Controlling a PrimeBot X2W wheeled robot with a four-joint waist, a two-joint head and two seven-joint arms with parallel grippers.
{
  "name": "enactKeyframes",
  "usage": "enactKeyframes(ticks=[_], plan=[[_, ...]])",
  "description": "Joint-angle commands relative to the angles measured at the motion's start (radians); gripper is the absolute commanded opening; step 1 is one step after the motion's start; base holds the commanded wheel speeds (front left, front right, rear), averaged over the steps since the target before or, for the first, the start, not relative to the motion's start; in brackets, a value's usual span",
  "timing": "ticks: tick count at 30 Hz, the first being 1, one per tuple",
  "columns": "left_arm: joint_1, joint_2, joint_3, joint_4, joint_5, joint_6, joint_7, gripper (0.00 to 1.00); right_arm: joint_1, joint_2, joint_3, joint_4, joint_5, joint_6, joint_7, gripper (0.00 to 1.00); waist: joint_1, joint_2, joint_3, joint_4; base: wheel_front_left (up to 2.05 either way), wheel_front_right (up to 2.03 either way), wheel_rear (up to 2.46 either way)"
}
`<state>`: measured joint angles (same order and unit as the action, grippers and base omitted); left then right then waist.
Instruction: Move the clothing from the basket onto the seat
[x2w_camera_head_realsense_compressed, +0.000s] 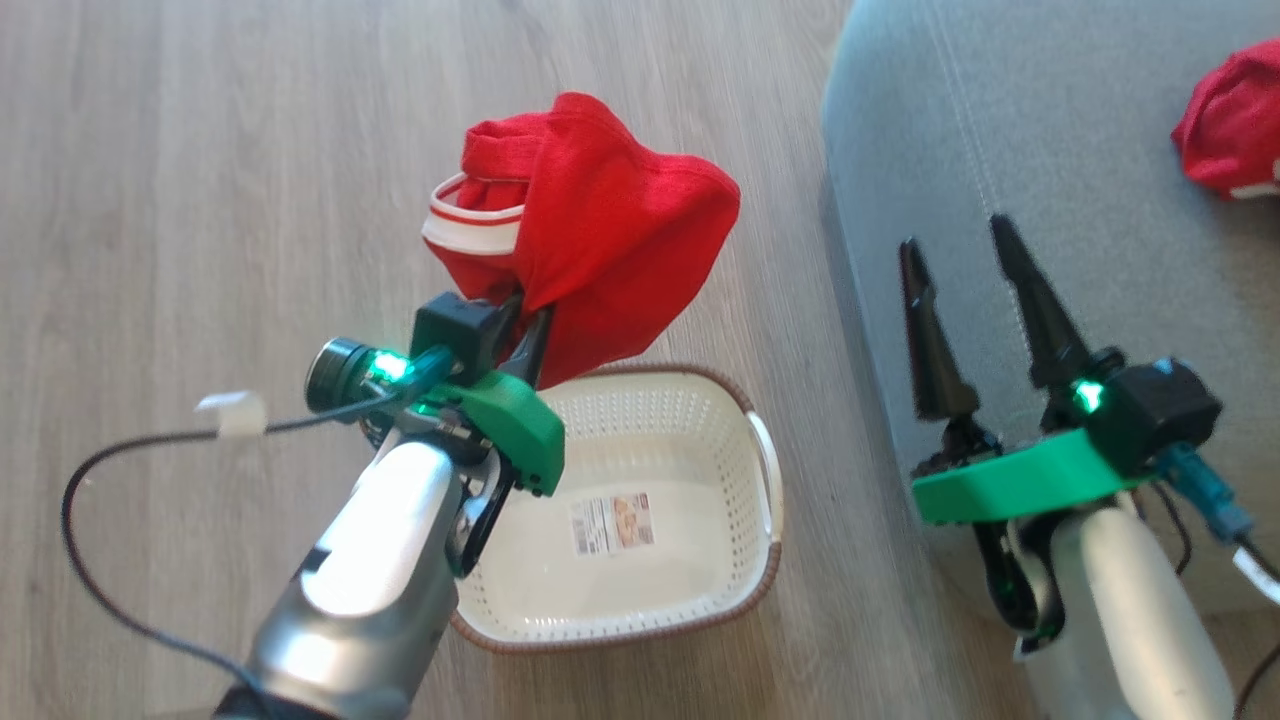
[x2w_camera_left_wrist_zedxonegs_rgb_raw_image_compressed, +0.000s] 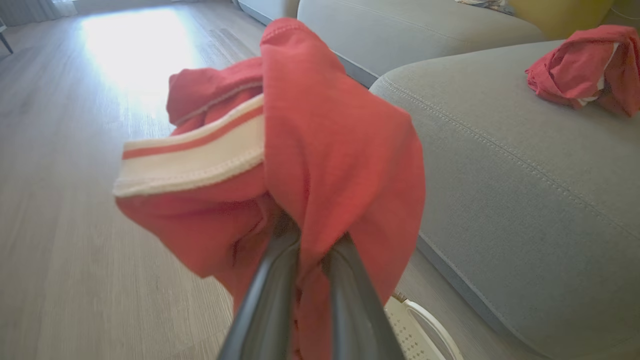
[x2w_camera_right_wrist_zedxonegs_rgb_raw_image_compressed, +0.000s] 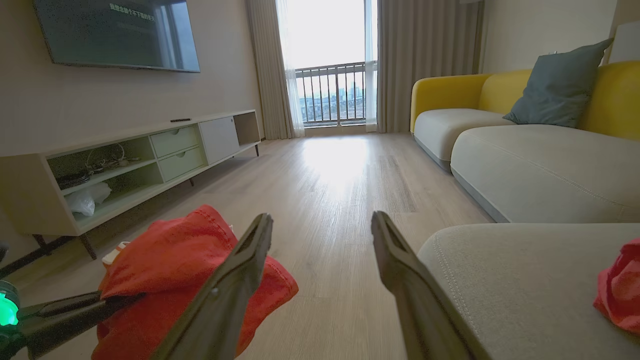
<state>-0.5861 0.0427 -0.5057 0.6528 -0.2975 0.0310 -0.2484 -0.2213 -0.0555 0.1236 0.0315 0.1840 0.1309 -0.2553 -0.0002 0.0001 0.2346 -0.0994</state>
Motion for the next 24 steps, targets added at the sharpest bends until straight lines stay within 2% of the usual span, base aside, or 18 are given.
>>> enactKeyframes(ticks=[1, 6, 15, 17, 19, 24], plan=[[0.009, 0.020, 0.057, -0.076, 0.015, 0.004, -0.013, 0.00, 0.008, 0.003, 0.031, -0.027, -0.004, 0.000, -0.006, 1.00, 0.0002, -0.0001, -0.045, 0.020, 0.00, 0.00, 0.00], [0.093, 0.021, 0.170, -0.266, 0.048, 0.000, -0.013, 0.00, 0.031, -0.009, 0.049, -0.015, 0.004, 0.000, -0.006, 1.00, 0.0002, -0.0001, -0.091, 0.029, 0.00, 0.00, 0.00], [0.216, 0.011, 0.343, -0.602, 0.087, -0.031, -0.013, 0.00, 0.080, -0.015, 0.078, -0.006, 0.020, 0.000, -0.006, 1.00, 0.0002, -0.0001, -0.168, 0.026, 0.00, 0.00, 0.00], [0.227, 0.010, 0.357, -0.639, 0.092, -0.033, -0.013, 0.00, 0.085, -0.016, 0.082, -0.006, 0.021, 0.000, -0.006, 1.00, 0.0002, -0.0001, -0.175, 0.025, 0.00, 0.00, 0.00], [0.252, 0.008, 0.384, -0.737, 0.091, -0.036, -0.013, 0.00, 0.104, -0.020, 0.084, -0.012, 0.025, 0.000, -0.006, 1.00, 0.0002, -0.0001, -0.191, 0.027, 0.00, 0.00, 0.00], [0.259, 0.008, 0.401, -0.840, 0.065, -0.015, -0.013, 0.00, 0.130, -0.025, 0.090, -0.020, 0.028, 0.000, -0.006, 1.00, 0.0002, -0.0001, -0.203, 0.036, 0.00, 0.00, 0.00]])
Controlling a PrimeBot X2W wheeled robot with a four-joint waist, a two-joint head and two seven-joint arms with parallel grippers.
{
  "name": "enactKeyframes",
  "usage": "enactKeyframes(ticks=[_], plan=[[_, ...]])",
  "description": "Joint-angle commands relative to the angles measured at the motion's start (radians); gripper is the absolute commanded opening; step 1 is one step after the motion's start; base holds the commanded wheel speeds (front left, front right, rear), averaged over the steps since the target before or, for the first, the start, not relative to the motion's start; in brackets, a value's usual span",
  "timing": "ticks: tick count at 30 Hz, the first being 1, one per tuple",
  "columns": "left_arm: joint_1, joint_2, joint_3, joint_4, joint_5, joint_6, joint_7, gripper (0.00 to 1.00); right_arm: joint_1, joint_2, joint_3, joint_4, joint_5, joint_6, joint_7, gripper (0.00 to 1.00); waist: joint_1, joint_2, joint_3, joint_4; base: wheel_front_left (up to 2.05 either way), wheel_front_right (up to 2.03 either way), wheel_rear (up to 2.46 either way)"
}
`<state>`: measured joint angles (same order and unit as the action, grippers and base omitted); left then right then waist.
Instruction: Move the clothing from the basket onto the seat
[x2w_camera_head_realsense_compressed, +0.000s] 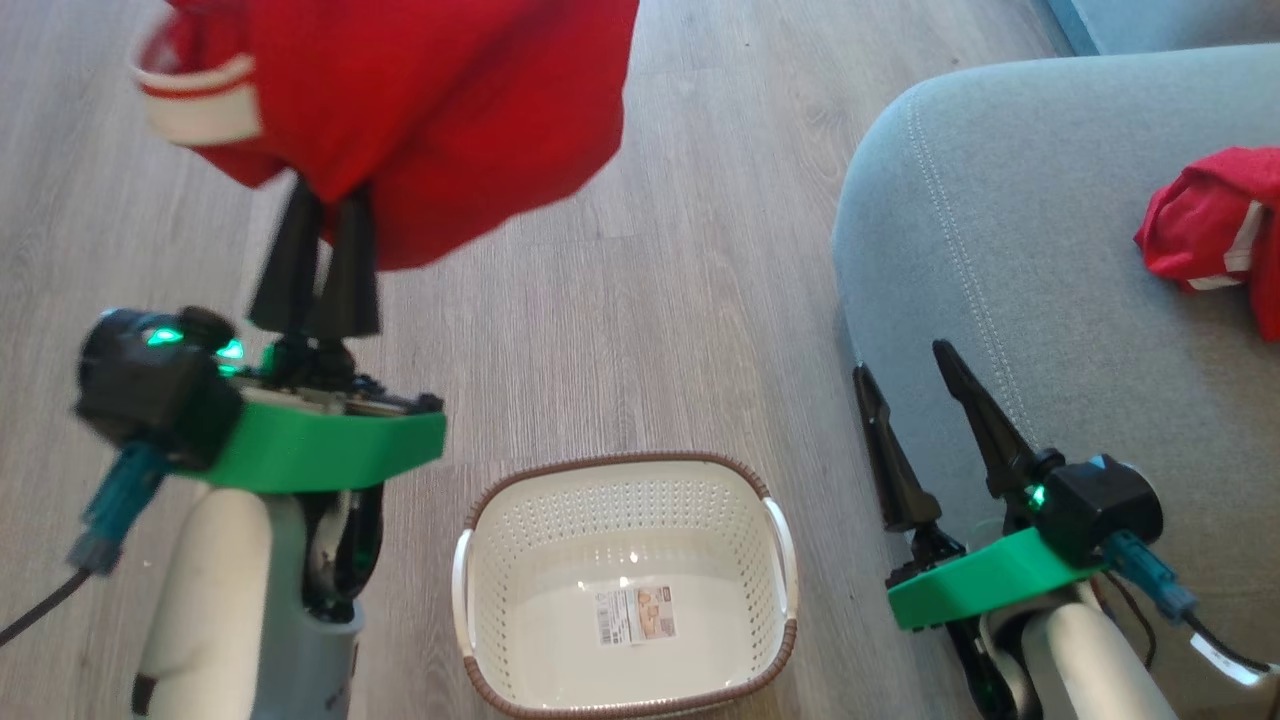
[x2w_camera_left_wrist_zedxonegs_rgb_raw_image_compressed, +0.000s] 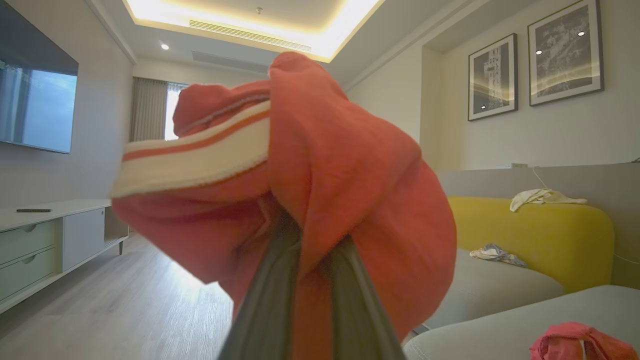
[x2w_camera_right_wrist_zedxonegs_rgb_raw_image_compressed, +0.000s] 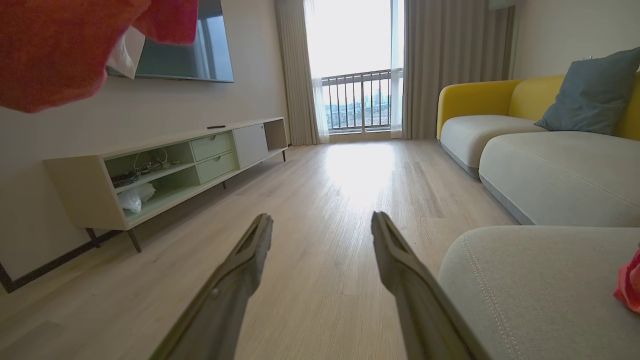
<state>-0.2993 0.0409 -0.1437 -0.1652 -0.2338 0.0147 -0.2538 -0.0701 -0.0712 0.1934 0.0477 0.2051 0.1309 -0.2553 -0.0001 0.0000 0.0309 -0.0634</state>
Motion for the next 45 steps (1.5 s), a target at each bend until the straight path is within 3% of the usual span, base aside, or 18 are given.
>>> enactKeyframes(ticks=[1, 7, 14, 22, 36, 45], plan=[[-0.028, 0.010, 0.042, -0.041, -0.005, 0.006, -0.008, 0.00, -0.018, -0.011, 0.023, -0.037, 0.007, 0.000, -0.006, 1.00, 0.0001, 0.0000, -0.001, 0.002, 0.00, 0.00, 0.00], [-0.028, 0.009, -0.008, -0.110, -0.023, 0.010, -0.008, 0.00, -0.008, -0.015, 0.029, -0.042, 0.008, 0.000, -0.006, 1.00, 0.0001, 0.0000, -0.009, 0.009, 0.00, 0.00, 0.00], [-0.009, 0.009, -0.163, -0.062, 0.000, -0.049, -0.008, 0.00, 0.002, -0.013, 0.028, -0.058, 0.002, 0.000, -0.006, 1.00, 0.0001, 0.0000, -0.004, 0.014, 0.00, 0.00, 0.00], [0.007, 0.009, -0.274, 0.017, 0.008, -0.101, -0.008, 0.00, 0.021, -0.008, 0.023, -0.073, 0.004, 0.000, -0.006, 1.00, 0.0001, 0.0000, 0.019, 0.009, 0.00, 0.00, 0.00], [0.004, 0.009, -0.296, 0.047, 0.001, -0.120, -0.008, 0.00, 0.022, -0.005, 0.014, -0.067, 0.005, 0.000, -0.006, 1.00, 0.0001, 0.0000, 0.028, -0.003, 0.00, 0.00, 0.00], [0.003, 0.009, -0.277, 0.058, 0.005, -0.121, -0.008, 0.00, 0.031, -0.003, 0.033, -0.073, 0.090, 0.000, -0.006, 1.00, 0.0001, 0.0000, 0.032, -0.006, 0.00, 0.00, 0.00]])
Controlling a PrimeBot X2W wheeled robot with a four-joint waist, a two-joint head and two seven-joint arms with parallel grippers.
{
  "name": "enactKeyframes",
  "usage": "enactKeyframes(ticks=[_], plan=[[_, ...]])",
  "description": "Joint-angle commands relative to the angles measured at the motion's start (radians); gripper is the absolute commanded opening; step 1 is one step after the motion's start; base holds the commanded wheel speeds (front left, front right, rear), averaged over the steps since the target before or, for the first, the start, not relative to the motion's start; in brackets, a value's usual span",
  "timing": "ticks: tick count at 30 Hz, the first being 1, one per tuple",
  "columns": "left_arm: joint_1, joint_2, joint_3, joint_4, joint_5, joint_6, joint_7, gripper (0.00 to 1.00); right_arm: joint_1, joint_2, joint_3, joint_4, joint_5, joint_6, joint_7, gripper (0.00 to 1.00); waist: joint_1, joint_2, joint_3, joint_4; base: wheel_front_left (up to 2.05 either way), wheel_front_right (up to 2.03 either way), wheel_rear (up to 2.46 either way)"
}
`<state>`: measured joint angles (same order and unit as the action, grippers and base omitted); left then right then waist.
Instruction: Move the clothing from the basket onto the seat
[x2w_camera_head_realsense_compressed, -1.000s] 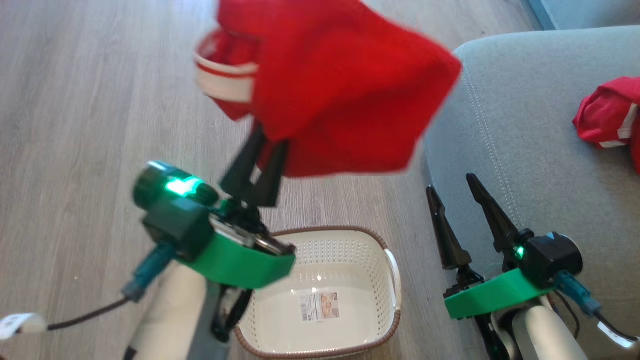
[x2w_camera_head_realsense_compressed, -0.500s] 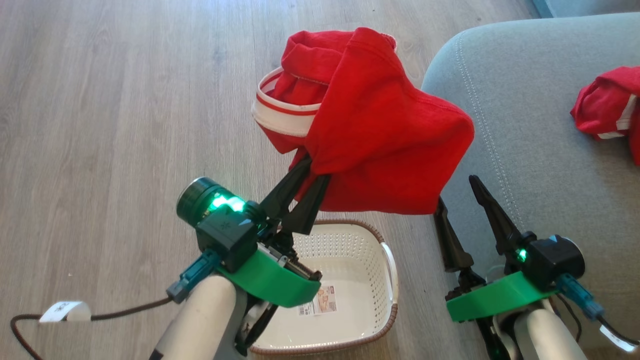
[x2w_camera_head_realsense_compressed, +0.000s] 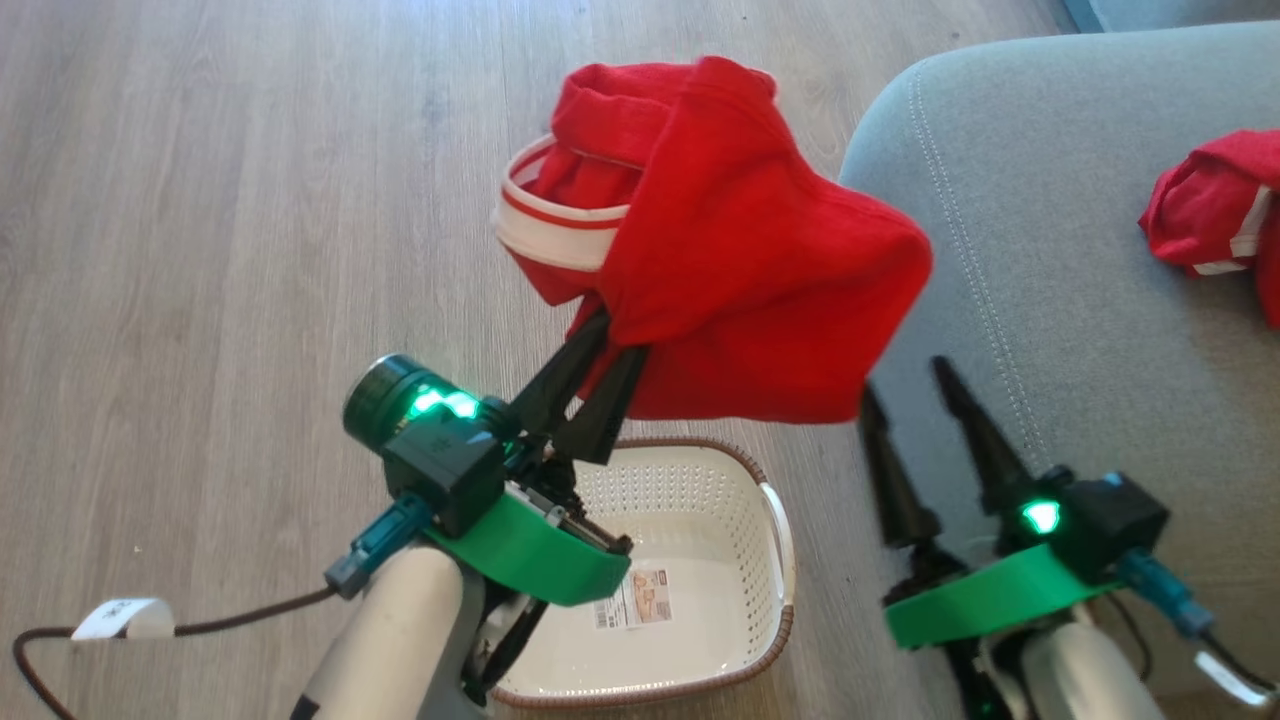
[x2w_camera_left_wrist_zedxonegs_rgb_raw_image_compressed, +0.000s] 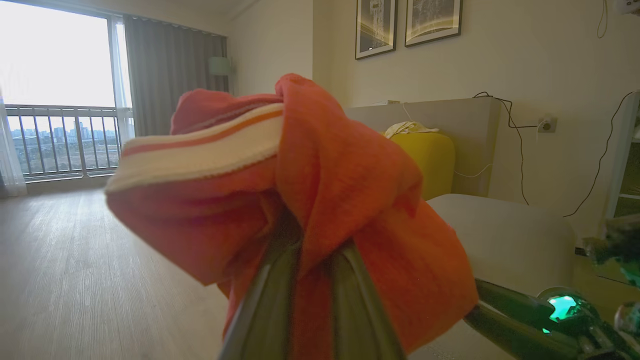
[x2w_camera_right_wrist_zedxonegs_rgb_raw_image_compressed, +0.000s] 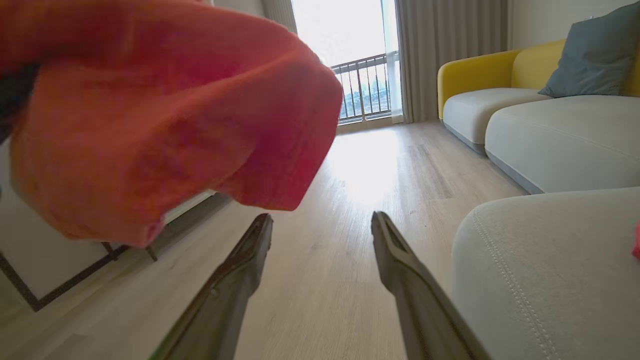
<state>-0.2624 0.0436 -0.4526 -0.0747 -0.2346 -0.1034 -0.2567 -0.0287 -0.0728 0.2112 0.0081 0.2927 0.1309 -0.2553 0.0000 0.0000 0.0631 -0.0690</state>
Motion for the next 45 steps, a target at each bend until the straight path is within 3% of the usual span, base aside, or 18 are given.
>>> enactKeyframes(ticks=[1, 10, 16, 32, 45], plan=[[-0.036, 0.007, 0.038, -0.028, 0.009, -0.003, -0.005, 0.00, -0.011, -0.012, 0.034, -0.041, 0.004, 0.000, -0.006, 1.00, 0.0000, 0.0000, 0.002, -0.001, 0.00, 0.00, 0.00], [-0.061, 0.007, 0.066, 0.017, 0.059, -0.016, -0.005, 0.00, -0.023, -0.110, 0.182, -0.133, -0.010, 0.000, -0.006, 1.00, 0.0000, 0.0000, 0.020, -0.010, 0.00, 0.00, 0.00], [-0.067, 0.007, 0.024, 0.046, 0.074, -0.024, -0.005, 0.00, -0.048, -0.132, 0.218, -0.150, -0.069, 0.000, -0.006, 1.00, 0.0000, 0.0000, 0.021, -0.008, 0.00, 0.00, 0.00], [-0.092, 0.024, -0.191, 0.103, 0.030, -0.027, -0.005, 0.00, -0.137, -0.141, 0.237, -0.024, -0.303, 0.000, -0.006, 1.00, 0.0000, 0.0000, 0.000, 0.017, 0.00, 0.00, 0.00], [-0.095, 0.014, -0.170, 0.117, -0.045, -0.027, -0.005, 0.00, -0.150, -0.167, 0.306, 0.078, -0.444, 0.000, -0.006, 1.00, 0.0000, 0.0000, -0.013, 0.032, 0.00, 0.00, 0.00]])
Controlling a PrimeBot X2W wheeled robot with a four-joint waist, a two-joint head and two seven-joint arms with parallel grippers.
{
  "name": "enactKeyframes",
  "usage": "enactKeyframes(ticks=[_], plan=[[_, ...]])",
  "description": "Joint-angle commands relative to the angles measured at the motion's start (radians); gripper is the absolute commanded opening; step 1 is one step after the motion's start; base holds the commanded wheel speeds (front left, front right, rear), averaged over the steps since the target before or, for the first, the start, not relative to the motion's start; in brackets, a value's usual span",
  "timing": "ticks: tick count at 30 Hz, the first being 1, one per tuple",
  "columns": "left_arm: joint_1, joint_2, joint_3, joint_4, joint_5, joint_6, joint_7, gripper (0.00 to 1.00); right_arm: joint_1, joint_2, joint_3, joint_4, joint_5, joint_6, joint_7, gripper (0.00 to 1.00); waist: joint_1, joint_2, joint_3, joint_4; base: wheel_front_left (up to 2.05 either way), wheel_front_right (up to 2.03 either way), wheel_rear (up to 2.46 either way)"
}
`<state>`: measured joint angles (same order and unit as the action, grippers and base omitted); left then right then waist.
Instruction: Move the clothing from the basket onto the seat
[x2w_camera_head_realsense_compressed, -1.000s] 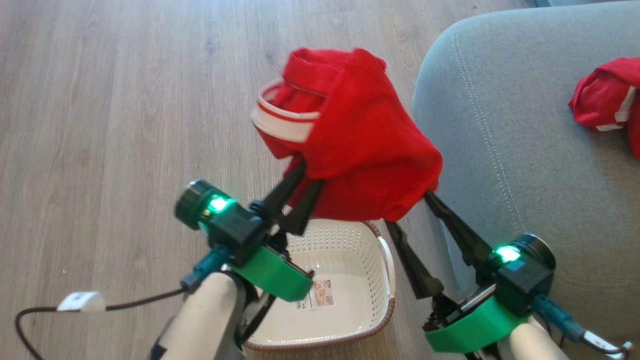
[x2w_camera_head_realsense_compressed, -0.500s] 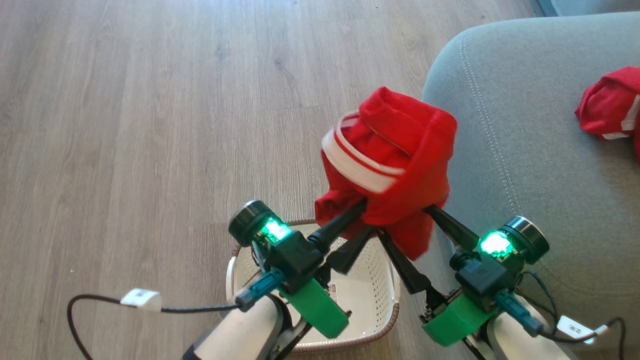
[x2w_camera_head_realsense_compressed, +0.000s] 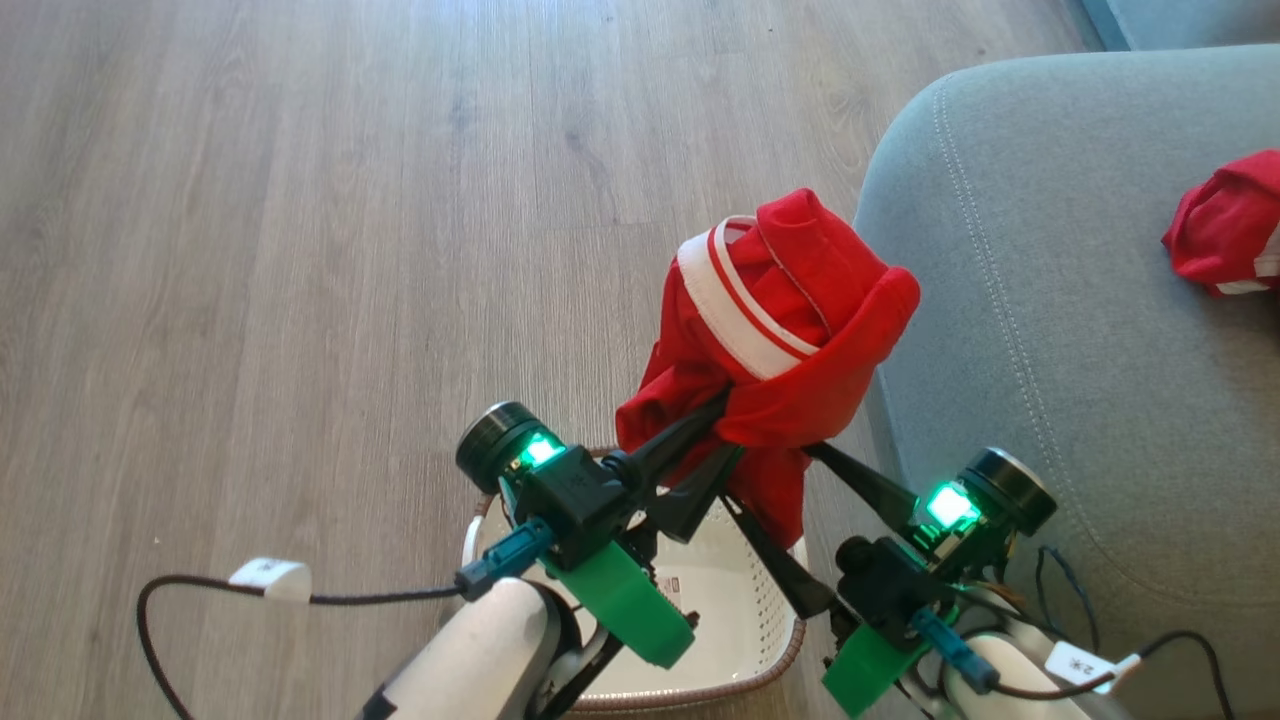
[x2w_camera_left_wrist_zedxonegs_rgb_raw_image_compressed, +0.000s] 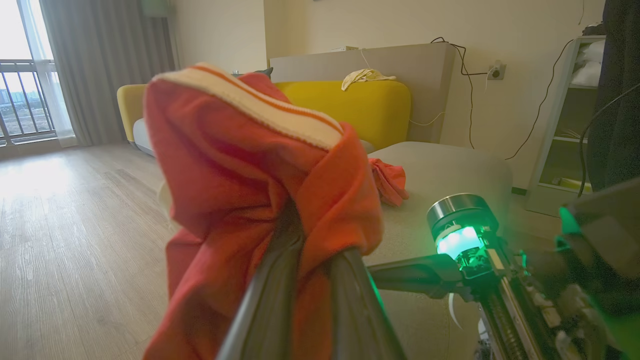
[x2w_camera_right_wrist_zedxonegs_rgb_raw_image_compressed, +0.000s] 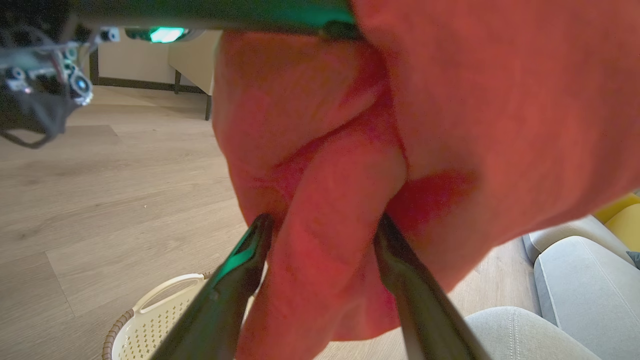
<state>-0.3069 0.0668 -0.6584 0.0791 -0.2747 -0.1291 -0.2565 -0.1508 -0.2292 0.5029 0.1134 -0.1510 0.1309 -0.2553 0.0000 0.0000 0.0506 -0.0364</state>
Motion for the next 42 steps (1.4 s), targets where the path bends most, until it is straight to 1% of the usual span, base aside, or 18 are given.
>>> enactKeyframes(ticks=[1, 4, 11, 16, 17, 18, 26, 27, 28, 29, 31, 32, 33, 42], plan=[[-0.050, -0.009, 0.037, -0.036, -0.006, -0.001, -0.005, 0.00, -0.028, -0.011, 0.018, -0.023, -0.007, 0.000, -0.006, 1.00, 0.0000, 0.0000, -0.002, 0.000, 0.00, 0.00, 0.00], [-0.046, -0.011, 0.029, -0.030, -0.010, -0.001, -0.005, 0.00, -0.029, -0.007, 0.024, -0.013, -0.020, 0.000, -0.006, 1.00, 0.0000, 0.0000, -0.005, -0.002, 0.00, 0.00, 0.00], [-0.045, -0.010, -0.036, 0.012, -0.028, -0.001, -0.005, 0.00, -0.044, 0.019, 0.003, -0.007, -0.032, 0.000, -0.006, 1.00, 0.0000, 0.0000, -0.016, 0.001, 0.00, 0.00, 0.00], [-0.046, -0.008, -0.066, 0.025, -0.041, -0.001, -0.005, 0.00, -0.055, 0.038, 0.005, 0.005, -0.032, 0.000, -0.006, 1.00, 0.0000, 0.0000, -0.022, 0.007, 0.00, 0.00, 0.00], [-0.046, -0.007, -0.069, 0.026, -0.043, -0.001, -0.005, 0.00, -0.057, 0.041, 0.008, 0.010, -0.030, 0.000, -0.006, 0.32, 0.0000, 0.0000, -0.023, 0.008, 0.00, 0.00, 0.00], [-0.046, -0.006, -0.072, 0.027, -0.045, -0.001, -0.005, 0.00, -0.060, 0.046, 0.008, 0.010, -0.021, 0.000, -0.006, 0.00, 0.0000, 0.0000, -0.023, 0.009, 0.00, 0.00, 0.00], [-0.050, -0.002, -0.051, 0.027, -0.044, -0.001, -0.005, 0.00, -0.058, 0.069, -0.032, -0.022, 0.013, 0.000, -0.006, 0.00, 0.0000, 0.0000, -0.011, 0.017, 0.00, 0.00, 0.00], [-0.050, -0.002, -0.046, 0.026, -0.041, -0.001, -0.005, 0.02, -0.055, 0.072, -0.036, -0.026, 0.016, 0.000, -0.006, 0.00, 0.0000, 0.0000, -0.010, 0.017, 0.00, 0.00, 0.00], [-0.050, -0.002, -0.040, 0.024, -0.035, -0.001, -0.005, 0.25, -0.053, 0.074, -0.040, -0.030, 0.016, 0.000, -0.006, 0.00, 0.0000, 0.0000, -0.008, 0.018, 0.00, 0.00, 0.00], [-0.049, -0.003, -0.035, 0.022, -0.028, -0.002, -0.005, 0.41, -0.050, 0.077, -0.046, -0.032, 0.019, 0.000, -0.006, 0.00, 0.0000, 0.0000, -0.007, 0.017, 0.00, 0.00, 0.00], [-0.047, -0.003, -0.027, 0.020, -0.015, -0.002, -0.005, 0.83, -0.046, 0.080, -0.053, -0.036, 0.020, 0.000, -0.006, 0.00, 0.0000, 0.0000, -0.005, 0.017, 0.00, 0.00, 0.00], [-0.047, -0.003, -0.025, 0.018, -0.006, -0.002, -0.005, 0.97, -0.044, 0.083, -0.059, -0.037, 0.022, 0.000, -0.006, 0.00, 0.0000, 0.0000, -0.004, 0.016, 0.00, 0.00, 0.00], [-0.047, -0.003, -0.023, 0.015, 0.006, -0.002, -0.005, 1.00, -0.042, 0.084, -0.064, -0.038, 0.023, 0.000, -0.006, 0.00, 0.0000, 0.0000, -0.004, 0.016, 0.00, 0.00, 0.00], [-0.025, -0.007, 0.017, 0.002, 0.045, -0.002, -0.005, 1.00, -0.037, 0.083, -0.126, -0.055, 0.016, 0.000, -0.006, 0.00, 0.0000, 0.0000, -0.005, 0.011, 0.00, 0.00, 0.00]])
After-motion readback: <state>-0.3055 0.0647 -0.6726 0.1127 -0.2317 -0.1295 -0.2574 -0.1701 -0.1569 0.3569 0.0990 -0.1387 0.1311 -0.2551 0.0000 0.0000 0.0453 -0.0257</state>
